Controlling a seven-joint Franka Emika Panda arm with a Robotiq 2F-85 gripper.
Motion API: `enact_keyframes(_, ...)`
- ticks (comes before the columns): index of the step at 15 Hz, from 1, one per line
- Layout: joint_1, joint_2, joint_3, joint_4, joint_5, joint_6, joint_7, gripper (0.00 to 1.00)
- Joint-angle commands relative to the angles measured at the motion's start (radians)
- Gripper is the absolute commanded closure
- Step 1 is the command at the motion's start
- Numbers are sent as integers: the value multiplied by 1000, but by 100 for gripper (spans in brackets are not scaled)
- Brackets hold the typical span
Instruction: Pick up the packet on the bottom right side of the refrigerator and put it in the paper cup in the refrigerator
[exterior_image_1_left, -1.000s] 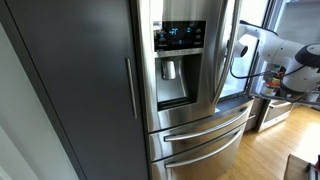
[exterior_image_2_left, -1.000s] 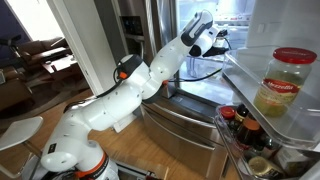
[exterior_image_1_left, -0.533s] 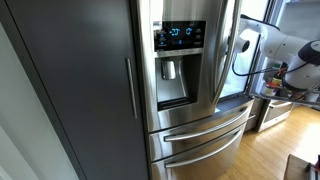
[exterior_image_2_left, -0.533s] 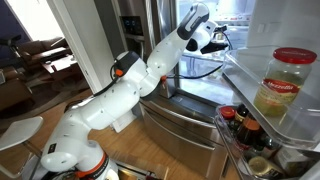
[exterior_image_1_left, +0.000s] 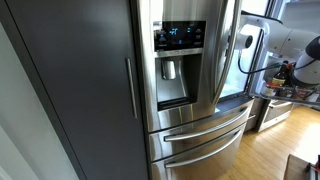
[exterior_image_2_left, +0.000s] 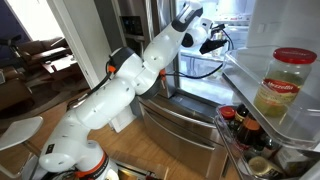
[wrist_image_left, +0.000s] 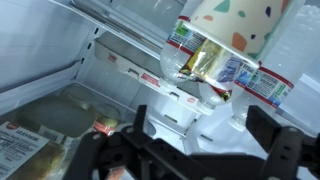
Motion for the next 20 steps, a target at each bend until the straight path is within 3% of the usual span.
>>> enact_keyframes(1,-107,-95,-55,-180,68,-19,-18,0)
enact_keyframes(12,-208,-286,-137,-403,180,-54,-22,0)
enact_keyframes(13,-185,-411,-305,-490,122,-149,197,0)
enact_keyframes(14,-219,-347,-188,-458,206,-92,-10,0)
enact_keyframes(15,-216,-392,-233,-491,205,-115,18,0)
enact_keyframes(20,-256,-508,-272,-633,309,-132,-28,0)
